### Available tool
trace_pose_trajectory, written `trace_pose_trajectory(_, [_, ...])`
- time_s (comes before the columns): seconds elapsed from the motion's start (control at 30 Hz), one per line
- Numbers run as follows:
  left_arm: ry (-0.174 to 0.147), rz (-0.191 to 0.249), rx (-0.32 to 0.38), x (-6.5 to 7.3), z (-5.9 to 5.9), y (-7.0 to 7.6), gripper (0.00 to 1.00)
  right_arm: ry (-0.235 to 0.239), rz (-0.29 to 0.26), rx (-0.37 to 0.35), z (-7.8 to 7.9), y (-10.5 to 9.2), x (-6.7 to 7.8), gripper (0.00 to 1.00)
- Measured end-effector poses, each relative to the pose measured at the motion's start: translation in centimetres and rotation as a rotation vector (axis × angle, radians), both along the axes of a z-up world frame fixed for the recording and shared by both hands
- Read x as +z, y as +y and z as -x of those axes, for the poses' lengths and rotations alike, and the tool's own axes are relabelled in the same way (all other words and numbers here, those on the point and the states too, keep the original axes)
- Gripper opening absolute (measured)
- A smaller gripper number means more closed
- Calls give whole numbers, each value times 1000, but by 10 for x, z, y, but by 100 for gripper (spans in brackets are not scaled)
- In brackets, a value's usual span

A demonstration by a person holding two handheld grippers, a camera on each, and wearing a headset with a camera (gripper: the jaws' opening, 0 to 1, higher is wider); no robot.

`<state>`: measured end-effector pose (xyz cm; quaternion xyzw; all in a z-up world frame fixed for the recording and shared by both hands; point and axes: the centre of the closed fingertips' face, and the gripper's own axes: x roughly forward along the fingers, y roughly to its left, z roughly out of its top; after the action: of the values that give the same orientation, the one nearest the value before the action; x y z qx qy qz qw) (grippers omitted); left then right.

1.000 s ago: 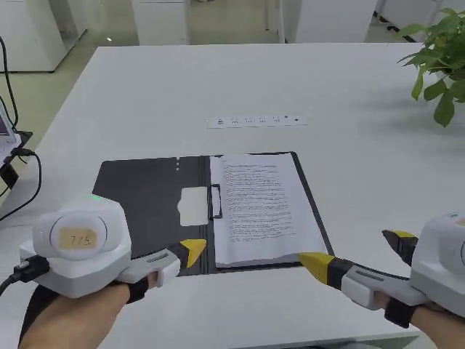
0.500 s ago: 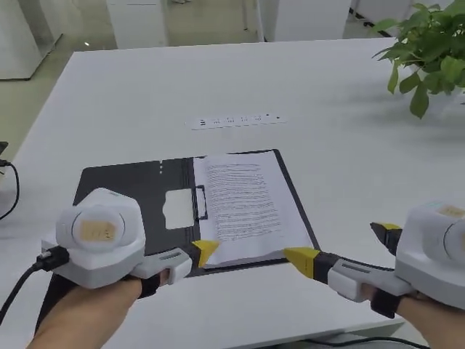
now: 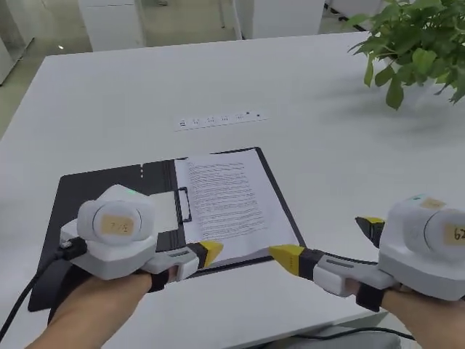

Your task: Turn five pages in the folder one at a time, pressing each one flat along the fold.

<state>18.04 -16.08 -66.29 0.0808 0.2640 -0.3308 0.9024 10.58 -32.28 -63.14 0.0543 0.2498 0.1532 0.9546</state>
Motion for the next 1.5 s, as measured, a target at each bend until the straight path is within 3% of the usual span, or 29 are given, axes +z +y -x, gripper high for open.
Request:
trace_pose_trajectory(0.4, [9,-43,-99,-17,-10,-36,84,-1,-4,-21,2,0,1,96])
trace_pose_trajectory(0.47, [26,-63,-115,-23,-11,-42,84,1,-3,-25,2,0,0,96])
trace_pose_trajectory(0.6, [10,-46,-147,-24,-17,-58,83,4,-1,-32,2,-2,-1,95])
trace_pose_trajectory(0.67, [19,-53,-154,-28,-18,-64,82,8,-1,-36,2,-3,-1,95])
trace_pose_trajectory(0.97, [45,-68,-182,-45,-25,-80,79,14,-3,-58,2,-6,-3,94])
trace_pose_trajectory(1.5, [75,-66,-169,-73,-39,-105,75,37,1,-81,1,-10,-9,93])
